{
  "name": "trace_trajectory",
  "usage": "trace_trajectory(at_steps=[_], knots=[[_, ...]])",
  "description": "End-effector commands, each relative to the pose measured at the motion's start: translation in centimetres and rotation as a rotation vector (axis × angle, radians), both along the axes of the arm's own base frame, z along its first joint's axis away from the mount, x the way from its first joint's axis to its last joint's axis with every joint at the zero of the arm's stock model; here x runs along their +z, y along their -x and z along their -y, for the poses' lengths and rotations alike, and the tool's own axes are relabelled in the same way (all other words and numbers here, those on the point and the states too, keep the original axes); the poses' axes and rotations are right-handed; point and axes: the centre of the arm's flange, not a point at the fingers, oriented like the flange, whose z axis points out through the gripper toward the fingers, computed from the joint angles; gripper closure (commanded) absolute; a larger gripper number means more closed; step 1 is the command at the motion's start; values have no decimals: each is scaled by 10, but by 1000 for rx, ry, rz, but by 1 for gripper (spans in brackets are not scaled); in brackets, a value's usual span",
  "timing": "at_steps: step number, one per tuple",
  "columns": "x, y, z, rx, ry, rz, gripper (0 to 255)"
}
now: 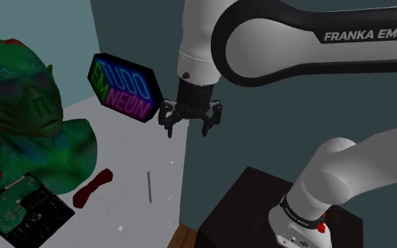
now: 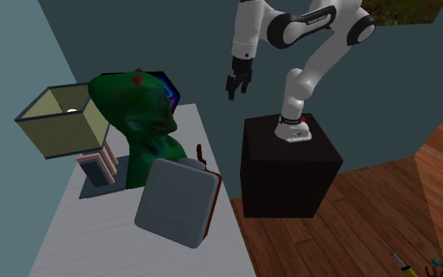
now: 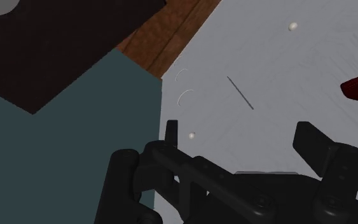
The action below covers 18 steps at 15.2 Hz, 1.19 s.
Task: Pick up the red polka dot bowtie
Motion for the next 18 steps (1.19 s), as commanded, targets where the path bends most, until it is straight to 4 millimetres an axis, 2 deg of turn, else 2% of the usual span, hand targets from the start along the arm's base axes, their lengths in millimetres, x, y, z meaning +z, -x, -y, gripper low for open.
trace_trajectory(at_steps=[1,9,18], knots=[[-11,-10,-24,-65,-3,-7,0],[-55,-60,-111,-304,-5,-36,0],[-106,-138,-191,-573,-8,-69,0]])
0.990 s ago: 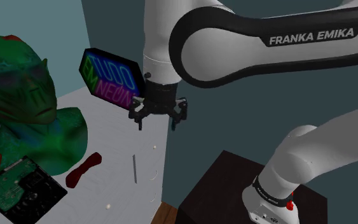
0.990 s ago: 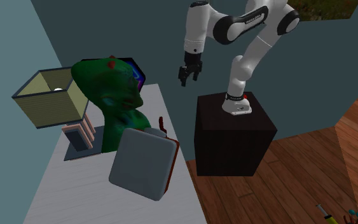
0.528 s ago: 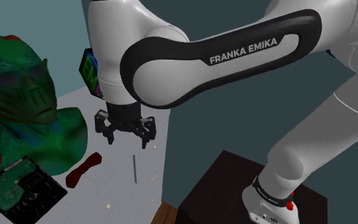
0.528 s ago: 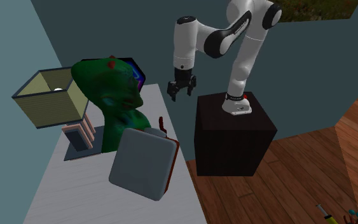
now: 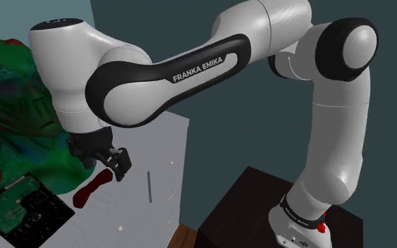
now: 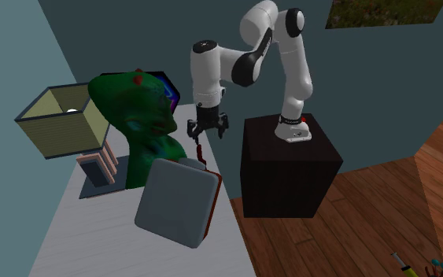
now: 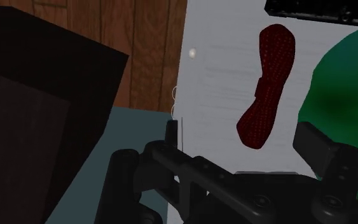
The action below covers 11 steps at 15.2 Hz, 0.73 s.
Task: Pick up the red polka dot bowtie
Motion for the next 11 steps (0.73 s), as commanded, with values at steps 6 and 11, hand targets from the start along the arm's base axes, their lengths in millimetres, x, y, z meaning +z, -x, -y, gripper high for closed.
trace_trajectory(at_steps=[6,11], knots=[[-41,-38,-30,-119,4,-13,0],[-65,-38,-30,-119,4,-13,0]])
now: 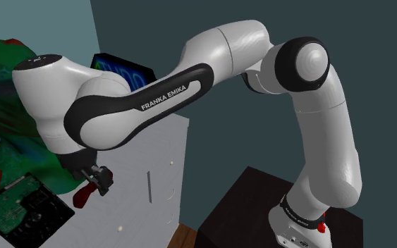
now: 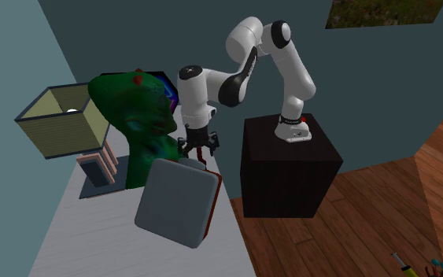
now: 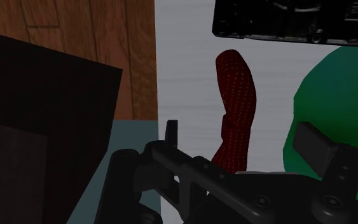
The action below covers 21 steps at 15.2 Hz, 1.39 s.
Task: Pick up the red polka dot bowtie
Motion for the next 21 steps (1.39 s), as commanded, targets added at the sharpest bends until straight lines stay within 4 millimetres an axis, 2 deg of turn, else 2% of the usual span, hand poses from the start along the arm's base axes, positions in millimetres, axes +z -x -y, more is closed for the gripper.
trace_trajectory(at_steps=[1,2,11,21], knots=[[-5,0,0,0,0,0,0],[-5,1,0,0,0,0,255],[-5,0,0,0,0,0,255],[48,0,0,0,0,0,255]])
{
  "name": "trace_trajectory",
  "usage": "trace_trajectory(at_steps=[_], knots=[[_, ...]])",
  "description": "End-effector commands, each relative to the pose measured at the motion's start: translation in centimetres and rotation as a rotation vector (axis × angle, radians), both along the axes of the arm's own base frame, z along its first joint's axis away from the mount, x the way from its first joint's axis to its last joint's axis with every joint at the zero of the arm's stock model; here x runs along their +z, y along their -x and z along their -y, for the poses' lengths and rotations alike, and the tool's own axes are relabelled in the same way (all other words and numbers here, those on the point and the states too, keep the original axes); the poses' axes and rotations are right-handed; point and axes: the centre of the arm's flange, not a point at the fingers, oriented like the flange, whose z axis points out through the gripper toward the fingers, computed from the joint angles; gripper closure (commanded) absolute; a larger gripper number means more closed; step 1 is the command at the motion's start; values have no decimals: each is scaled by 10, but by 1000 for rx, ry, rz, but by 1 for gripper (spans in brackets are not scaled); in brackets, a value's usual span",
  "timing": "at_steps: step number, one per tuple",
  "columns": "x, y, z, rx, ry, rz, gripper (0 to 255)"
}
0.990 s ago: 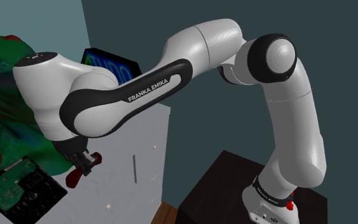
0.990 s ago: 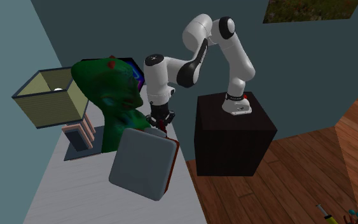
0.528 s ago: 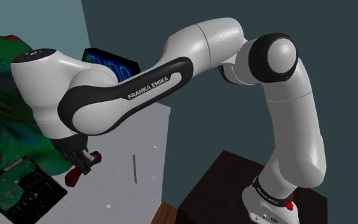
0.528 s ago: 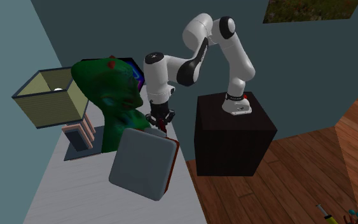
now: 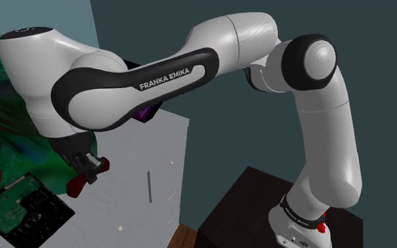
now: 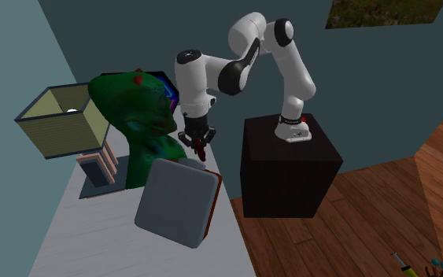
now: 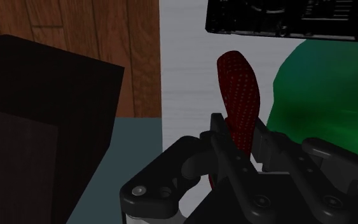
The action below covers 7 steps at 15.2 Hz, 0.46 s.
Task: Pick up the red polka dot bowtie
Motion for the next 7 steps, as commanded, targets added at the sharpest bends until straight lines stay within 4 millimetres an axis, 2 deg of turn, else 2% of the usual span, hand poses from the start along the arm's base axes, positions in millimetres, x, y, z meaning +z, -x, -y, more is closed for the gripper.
trace_trajectory(at_steps=[1,5,7], knots=[[11,1,0,0,0,0,255],[32,1,0,0,0,0,255],[32,1,0,0,0,0,255]])
